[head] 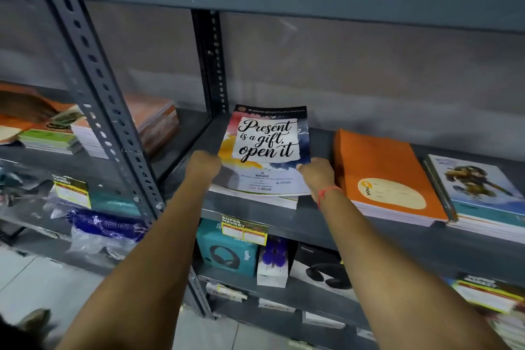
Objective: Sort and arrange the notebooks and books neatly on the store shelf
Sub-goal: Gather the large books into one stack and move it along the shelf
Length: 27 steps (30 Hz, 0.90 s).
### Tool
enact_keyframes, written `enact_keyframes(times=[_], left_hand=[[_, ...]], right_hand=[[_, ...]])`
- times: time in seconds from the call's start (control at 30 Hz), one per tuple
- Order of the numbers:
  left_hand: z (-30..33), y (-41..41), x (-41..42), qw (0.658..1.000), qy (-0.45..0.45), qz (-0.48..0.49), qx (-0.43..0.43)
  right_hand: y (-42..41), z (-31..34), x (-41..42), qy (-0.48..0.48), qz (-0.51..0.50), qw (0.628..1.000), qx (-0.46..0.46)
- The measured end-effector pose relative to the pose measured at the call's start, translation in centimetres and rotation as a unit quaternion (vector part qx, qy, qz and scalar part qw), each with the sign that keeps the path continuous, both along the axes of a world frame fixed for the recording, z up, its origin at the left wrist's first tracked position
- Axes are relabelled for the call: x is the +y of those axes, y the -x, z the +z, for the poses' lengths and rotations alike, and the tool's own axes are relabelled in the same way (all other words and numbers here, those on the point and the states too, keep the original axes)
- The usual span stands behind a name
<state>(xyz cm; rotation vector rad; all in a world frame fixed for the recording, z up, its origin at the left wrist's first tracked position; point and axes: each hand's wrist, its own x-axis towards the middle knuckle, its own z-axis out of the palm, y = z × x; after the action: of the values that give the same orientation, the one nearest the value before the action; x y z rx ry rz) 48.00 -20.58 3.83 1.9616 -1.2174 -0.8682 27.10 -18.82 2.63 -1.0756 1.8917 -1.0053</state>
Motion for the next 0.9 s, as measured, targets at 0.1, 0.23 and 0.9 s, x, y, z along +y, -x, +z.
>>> enact_keyframes(times=[0.1,0.23,0.9], left_hand=[[-1.1,-0.3,0.7,0.997,-0.024,-0.012,-0.076],[-1.0,0.0,1.3,0.985,-0.029,-0.009,-0.171],[4.9,28.2,6.2,0.949,0.143,-0.278,-0.052]], right_hand=[[0.2,-1.0,0.5,-0.031,0.040,0.997,0.057],[0.2,-1.5,0.8,-0.032,0.045,0.994,0.093],[19.6,3.9,9.0,0.131,-0.201,0.960,0.142]])
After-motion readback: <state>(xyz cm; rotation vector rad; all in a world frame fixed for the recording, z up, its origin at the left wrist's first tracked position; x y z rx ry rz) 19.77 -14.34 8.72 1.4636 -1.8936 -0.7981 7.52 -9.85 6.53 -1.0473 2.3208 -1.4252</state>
